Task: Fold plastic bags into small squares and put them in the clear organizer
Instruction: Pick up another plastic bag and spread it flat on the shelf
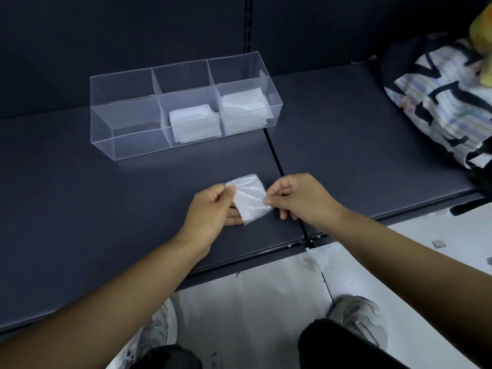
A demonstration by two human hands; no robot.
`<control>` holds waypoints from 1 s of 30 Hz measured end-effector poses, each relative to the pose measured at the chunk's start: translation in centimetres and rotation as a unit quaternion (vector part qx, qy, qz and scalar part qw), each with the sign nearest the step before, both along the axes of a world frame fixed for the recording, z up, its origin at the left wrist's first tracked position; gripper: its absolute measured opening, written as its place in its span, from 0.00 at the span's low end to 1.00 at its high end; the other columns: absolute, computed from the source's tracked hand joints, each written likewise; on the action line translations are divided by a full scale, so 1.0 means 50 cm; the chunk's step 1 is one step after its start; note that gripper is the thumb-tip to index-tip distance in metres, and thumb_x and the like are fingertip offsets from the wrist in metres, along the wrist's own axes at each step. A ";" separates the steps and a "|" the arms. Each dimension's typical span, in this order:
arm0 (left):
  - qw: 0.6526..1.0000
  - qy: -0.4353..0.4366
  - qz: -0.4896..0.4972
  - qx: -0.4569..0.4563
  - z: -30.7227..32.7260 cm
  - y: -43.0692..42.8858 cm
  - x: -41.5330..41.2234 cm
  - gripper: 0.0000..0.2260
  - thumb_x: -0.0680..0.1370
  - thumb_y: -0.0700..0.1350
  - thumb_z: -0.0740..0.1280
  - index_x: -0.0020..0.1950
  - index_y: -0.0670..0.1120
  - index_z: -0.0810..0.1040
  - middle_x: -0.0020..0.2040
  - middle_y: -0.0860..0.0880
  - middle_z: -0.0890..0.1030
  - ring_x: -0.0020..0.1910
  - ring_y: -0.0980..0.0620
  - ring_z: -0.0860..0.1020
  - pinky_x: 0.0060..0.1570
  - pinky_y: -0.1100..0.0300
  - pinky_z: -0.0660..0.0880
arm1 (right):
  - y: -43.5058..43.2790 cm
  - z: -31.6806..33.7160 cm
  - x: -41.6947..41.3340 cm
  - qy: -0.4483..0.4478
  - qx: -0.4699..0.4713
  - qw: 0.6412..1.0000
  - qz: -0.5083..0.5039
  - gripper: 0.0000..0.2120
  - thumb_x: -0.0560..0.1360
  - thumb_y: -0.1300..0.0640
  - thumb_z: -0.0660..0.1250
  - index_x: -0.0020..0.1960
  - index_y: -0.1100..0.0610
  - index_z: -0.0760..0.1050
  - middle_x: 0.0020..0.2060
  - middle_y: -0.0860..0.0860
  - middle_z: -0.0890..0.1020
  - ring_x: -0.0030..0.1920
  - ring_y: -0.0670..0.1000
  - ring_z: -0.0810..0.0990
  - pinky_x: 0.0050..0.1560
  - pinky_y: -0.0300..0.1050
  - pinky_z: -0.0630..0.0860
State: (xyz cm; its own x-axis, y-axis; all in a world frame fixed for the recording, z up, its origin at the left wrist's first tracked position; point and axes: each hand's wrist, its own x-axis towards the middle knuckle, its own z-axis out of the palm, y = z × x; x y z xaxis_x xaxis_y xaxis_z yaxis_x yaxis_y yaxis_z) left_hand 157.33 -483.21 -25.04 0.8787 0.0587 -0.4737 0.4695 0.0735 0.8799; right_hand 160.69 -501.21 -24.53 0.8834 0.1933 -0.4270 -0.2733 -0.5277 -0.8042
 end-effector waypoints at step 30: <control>0.883 -0.102 -0.305 0.343 -0.013 0.038 0.000 0.51 0.70 0.67 0.66 0.78 0.49 0.37 0.79 0.55 0.41 0.76 0.59 0.39 0.74 0.59 0.39 | 0.059 0.036 -0.050 -0.151 -0.065 0.986 0.019 0.13 0.73 0.63 0.70 0.47 0.48 0.70 0.40 0.44 0.80 0.39 0.43 0.78 0.40 0.34 0.74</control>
